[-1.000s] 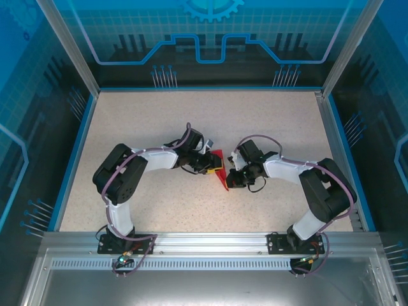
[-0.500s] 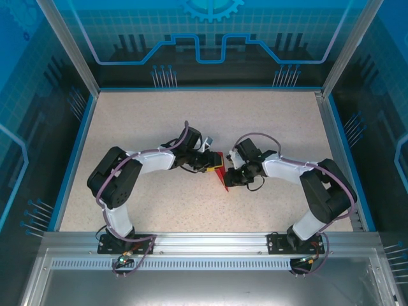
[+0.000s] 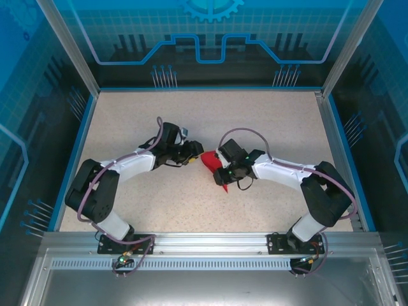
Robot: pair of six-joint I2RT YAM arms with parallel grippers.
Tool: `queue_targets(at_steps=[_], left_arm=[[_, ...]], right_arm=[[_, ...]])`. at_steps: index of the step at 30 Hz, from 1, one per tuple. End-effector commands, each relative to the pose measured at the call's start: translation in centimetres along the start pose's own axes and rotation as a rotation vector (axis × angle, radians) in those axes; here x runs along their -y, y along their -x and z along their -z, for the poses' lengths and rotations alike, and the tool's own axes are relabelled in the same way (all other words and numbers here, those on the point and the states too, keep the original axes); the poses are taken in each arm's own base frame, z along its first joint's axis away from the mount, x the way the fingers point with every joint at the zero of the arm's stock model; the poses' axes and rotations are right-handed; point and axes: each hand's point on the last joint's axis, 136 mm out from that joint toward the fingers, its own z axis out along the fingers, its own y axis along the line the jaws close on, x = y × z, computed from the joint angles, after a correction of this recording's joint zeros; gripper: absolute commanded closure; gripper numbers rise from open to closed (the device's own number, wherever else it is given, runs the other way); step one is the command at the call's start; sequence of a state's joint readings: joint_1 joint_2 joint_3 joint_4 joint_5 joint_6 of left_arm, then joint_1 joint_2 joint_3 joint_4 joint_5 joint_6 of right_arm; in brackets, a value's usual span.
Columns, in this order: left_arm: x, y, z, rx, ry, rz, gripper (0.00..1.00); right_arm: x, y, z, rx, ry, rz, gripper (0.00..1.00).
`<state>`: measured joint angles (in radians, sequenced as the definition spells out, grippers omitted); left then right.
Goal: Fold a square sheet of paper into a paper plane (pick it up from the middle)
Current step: Fold the wing for the fifth time at the center of the table.
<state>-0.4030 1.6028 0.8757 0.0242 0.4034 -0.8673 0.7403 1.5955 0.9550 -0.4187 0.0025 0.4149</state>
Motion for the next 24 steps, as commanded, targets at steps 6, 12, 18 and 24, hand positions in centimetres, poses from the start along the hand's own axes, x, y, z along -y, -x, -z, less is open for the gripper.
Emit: queue_targets(at_steps=[6,12,18,24], left_arm=[[-4.5,0.8,1.8,0.072,0.092,0.163,0.47],[-5.4,0.9,2.1,0.078,0.108,0.188,0.44],[-5.5,0.7,2.0,0.068,0.112,0.185,0.42],[-5.4,0.7,1.9,0.061,0.104,0.183,0.42]], right_arm=[[-0.4,0.1,-1.0,-0.013,-0.171,0.088,0.55],[-0.7,-0.3,-2.4,-0.038,-0.219,0.073,0.65],[0.2,-0.9,-2.6,-0.040,-0.251,0.039,0.77],[1.2,-1.6,-2.8,-0.050,-0.251,-0.003,0.81]])
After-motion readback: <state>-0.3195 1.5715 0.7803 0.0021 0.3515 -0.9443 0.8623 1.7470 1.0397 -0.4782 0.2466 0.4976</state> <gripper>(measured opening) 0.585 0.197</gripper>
